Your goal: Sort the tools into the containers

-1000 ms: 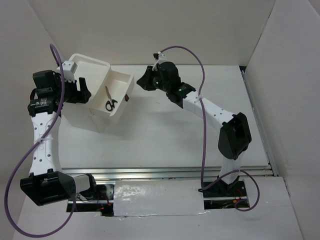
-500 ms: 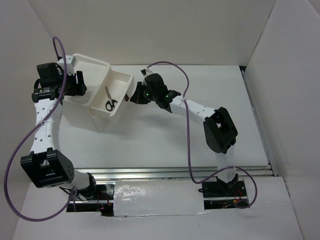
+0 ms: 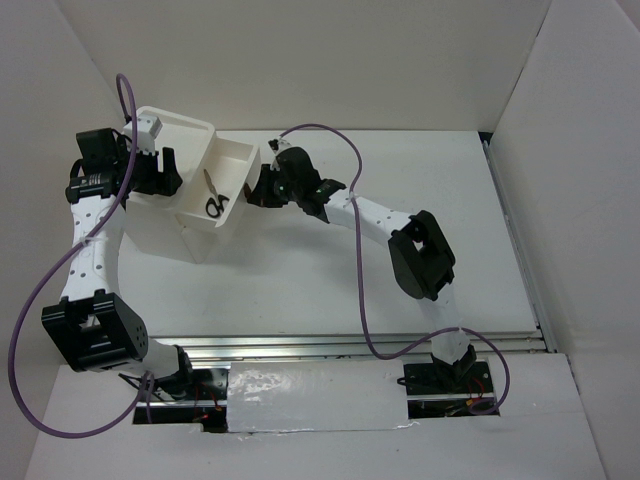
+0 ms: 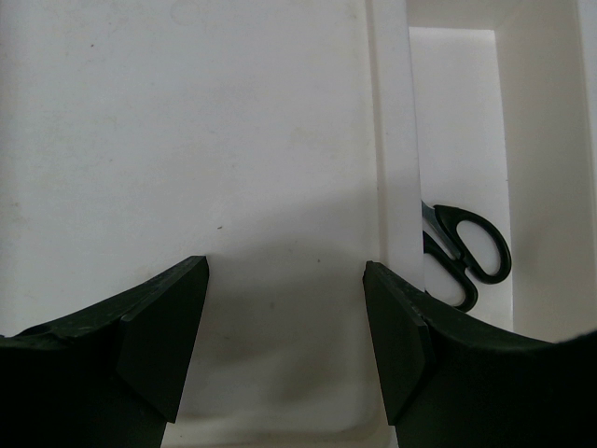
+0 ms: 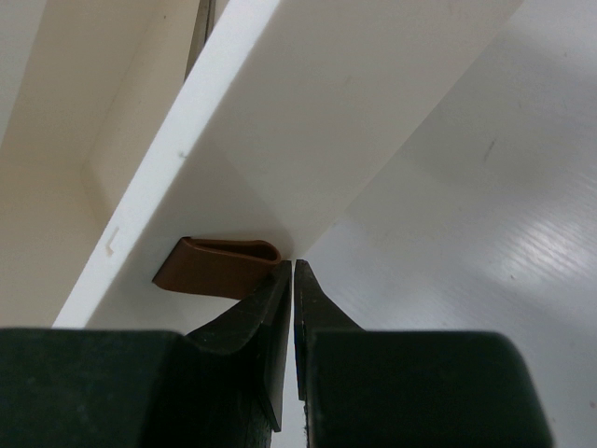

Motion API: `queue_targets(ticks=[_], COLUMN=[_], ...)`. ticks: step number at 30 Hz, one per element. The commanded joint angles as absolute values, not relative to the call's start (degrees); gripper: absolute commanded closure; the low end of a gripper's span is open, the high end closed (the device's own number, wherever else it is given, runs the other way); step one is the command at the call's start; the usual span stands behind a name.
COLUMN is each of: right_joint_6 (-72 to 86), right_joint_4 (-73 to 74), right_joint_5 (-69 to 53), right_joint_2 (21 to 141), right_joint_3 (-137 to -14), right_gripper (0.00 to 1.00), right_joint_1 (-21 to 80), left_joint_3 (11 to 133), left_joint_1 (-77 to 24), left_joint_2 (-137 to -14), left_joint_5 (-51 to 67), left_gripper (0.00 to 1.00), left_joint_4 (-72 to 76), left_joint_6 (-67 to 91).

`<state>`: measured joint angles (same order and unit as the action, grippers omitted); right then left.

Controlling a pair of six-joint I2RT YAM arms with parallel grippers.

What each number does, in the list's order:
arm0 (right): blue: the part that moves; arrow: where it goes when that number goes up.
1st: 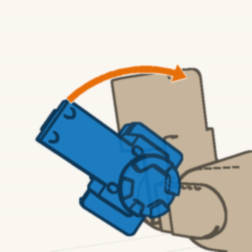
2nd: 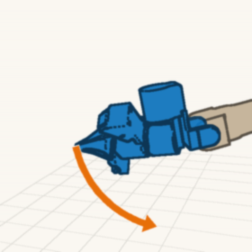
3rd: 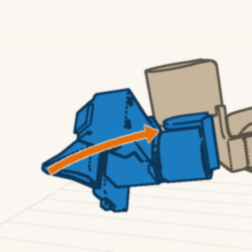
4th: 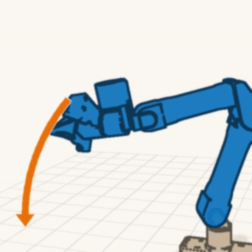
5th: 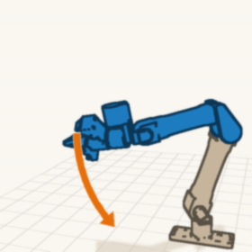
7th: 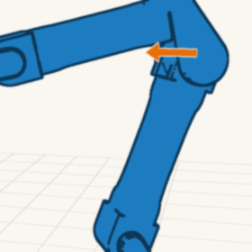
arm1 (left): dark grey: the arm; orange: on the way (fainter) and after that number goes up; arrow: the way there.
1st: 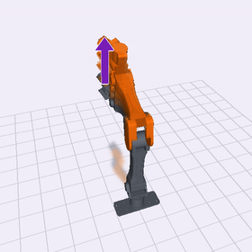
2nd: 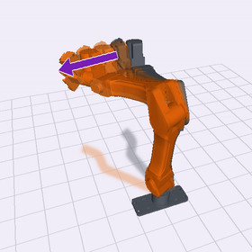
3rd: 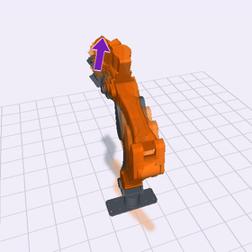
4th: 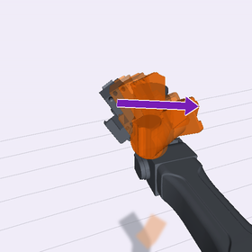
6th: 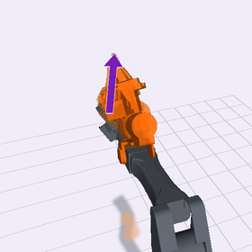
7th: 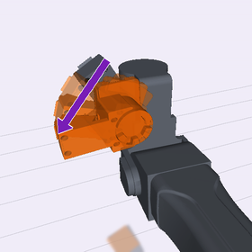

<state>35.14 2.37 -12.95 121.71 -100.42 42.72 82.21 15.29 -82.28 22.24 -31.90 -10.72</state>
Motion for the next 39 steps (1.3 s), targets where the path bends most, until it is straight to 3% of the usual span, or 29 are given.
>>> queue_targets(ticks=[1, 15, 39], right_joint_6=[36.56, 29.8, 27.33], right_joint_4=[-3.34, -12.04, -20.83], right_joint_5=[-15.11, -20.56, -19.6], right_joint_2=[124.45, 128.76, 136.4], right_joint_3=[-106.17, -110.65, -118.39], right_gripper=[0.88, 0.84, 0.8], right_joint_1=[44.56, 48.16, 49.75], left_joint_3=[80.33, 78.57, 77.26], left_joint_1=[14.85, 14.68, 14.15], left_joint_2=[-82.53, -85.16, -85.78], left_joint_5=[27.6, 29.27, 29.79], left_gripper=[0.19, 0.23, 0.25], left_joint_4=[-36.12, -38.14, -38.23], left_joint_6=[-12.65, -16.35, -17.4])
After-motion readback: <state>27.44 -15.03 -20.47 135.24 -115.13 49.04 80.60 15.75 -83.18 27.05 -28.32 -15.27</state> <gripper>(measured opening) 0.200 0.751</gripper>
